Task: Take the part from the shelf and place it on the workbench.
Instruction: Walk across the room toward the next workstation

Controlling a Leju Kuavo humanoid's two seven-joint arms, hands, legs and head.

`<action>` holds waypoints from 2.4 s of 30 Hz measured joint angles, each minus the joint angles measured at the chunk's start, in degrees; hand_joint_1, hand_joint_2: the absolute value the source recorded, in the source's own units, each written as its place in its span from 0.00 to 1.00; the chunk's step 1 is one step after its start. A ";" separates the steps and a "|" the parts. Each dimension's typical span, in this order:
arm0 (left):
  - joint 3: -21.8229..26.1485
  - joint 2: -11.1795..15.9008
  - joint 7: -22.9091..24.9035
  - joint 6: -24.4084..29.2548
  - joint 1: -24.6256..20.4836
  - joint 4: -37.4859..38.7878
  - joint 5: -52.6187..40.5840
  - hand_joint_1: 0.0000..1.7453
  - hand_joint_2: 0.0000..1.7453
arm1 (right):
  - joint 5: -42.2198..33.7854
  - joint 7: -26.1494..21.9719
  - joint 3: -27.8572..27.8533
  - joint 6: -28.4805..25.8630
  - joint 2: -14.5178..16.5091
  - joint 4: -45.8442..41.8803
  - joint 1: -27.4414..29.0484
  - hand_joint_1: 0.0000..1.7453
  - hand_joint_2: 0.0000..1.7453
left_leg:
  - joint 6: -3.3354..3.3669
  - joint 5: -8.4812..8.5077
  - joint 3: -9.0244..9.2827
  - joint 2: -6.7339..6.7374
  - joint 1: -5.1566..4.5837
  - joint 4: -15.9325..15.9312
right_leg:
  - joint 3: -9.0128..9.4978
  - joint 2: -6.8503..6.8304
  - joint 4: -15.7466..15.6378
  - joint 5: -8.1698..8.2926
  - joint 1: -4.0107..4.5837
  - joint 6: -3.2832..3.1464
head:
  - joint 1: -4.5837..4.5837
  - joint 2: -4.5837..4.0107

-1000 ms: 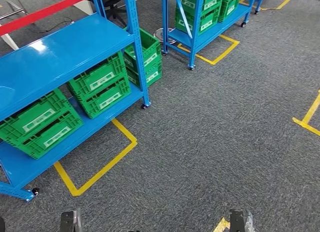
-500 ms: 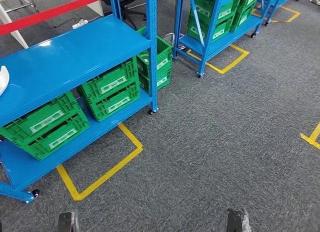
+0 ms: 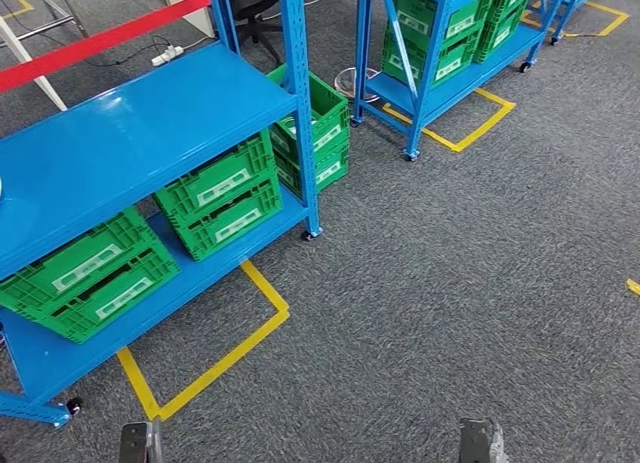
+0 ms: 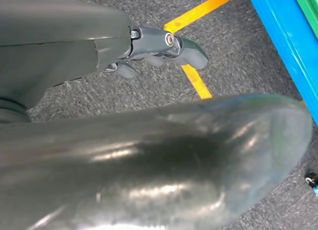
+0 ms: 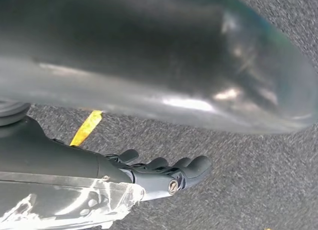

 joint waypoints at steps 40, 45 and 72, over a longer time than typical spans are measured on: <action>0.03 -0.02 0.00 1.04 -0.06 -0.24 1.51 0.00 0.00 | 0.13 0.01 1.40 0.26 0.00 0.48 -0.81 0.00 0.00 | 1.05 11.58 1.85 3.92 -0.14 -15.32 | 3.40 -6.24 -0.08 -3.78 0.67 1.93 | -0.50 0.02; 0.03 -0.07 0.00 1.05 -0.15 -0.24 1.55 0.00 0.00 | 0.12 0.01 1.44 0.13 0.00 0.52 -0.78 0.00 0.00 | 2.33 11.78 2.06 0.11 0.16 -15.45 | -2.43 -0.38 13.19 -11.26 0.35 2.65 | -0.10 0.02; 0.01 0.05 0.00 1.54 0.50 -0.38 1.99 0.00 0.50 | -2.07 0.00 1.35 2.18 0.05 0.70 -1.55 0.00 0.50 | 1.42 11.02 3.54 1.38 0.12 -16.06 | 1.48 -3.27 1.65 -3.09 0.45 1.69 | -0.85 0.02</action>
